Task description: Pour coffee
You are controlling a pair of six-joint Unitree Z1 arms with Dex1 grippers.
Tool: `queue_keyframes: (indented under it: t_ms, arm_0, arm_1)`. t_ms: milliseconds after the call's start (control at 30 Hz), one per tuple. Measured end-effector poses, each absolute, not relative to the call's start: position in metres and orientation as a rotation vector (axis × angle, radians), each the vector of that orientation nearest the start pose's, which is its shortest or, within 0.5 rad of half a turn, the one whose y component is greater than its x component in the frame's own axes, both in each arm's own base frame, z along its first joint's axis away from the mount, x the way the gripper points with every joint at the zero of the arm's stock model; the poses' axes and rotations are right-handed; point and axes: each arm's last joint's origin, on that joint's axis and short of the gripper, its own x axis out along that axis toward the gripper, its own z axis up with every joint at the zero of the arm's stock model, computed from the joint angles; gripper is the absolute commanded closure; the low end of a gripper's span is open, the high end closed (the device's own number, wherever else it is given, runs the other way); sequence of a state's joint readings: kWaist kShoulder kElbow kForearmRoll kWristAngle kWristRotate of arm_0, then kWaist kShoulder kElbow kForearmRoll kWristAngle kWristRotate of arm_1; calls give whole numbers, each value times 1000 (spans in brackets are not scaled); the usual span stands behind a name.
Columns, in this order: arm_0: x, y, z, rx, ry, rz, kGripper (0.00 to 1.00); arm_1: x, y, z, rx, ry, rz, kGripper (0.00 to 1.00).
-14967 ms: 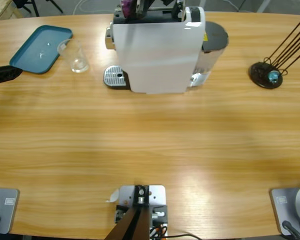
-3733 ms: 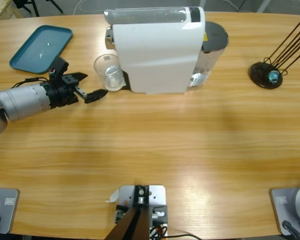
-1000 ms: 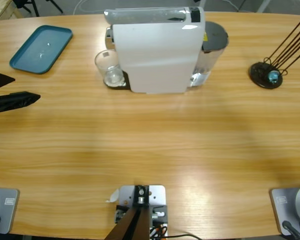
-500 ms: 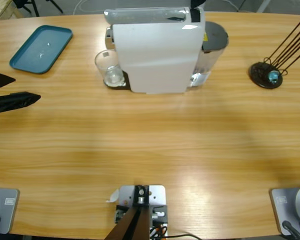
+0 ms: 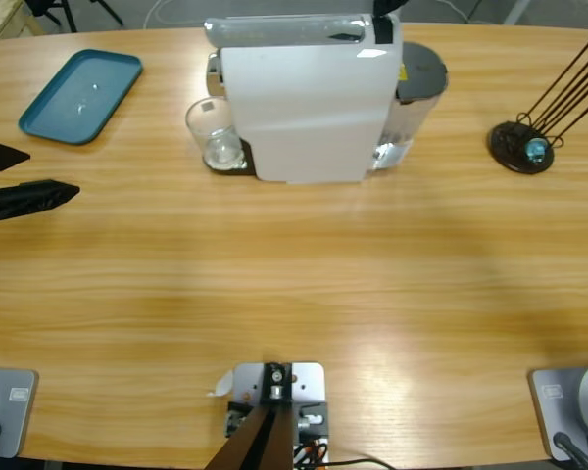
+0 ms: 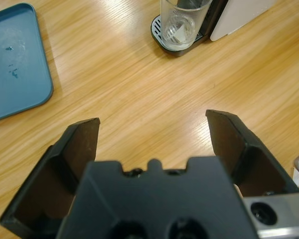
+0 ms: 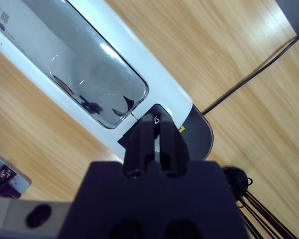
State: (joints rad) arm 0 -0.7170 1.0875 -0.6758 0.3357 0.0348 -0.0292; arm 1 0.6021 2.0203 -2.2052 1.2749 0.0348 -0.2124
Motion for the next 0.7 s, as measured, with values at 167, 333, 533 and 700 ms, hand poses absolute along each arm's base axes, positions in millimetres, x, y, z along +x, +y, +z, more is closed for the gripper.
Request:
queue_keyframes:
  t_ms: [167, 333, 533, 700]
  arm_0:
    - [112, -96, 297, 253, 717, -639, 57]
    - [112, -96, 297, 253, 717, -639, 55]
    - [112, -96, 297, 253, 717, -639, 55]
    - [112, -96, 297, 252, 717, -640, 57]
  arm_1:
    - [338, 231, 427, -511, 938, 626, 0]
    - [319, 216, 465, -498, 854, 603, 0]
    - [308, 209, 473, -495, 861, 615, 0]
    - [307, 209, 472, -497, 869, 615, 0]
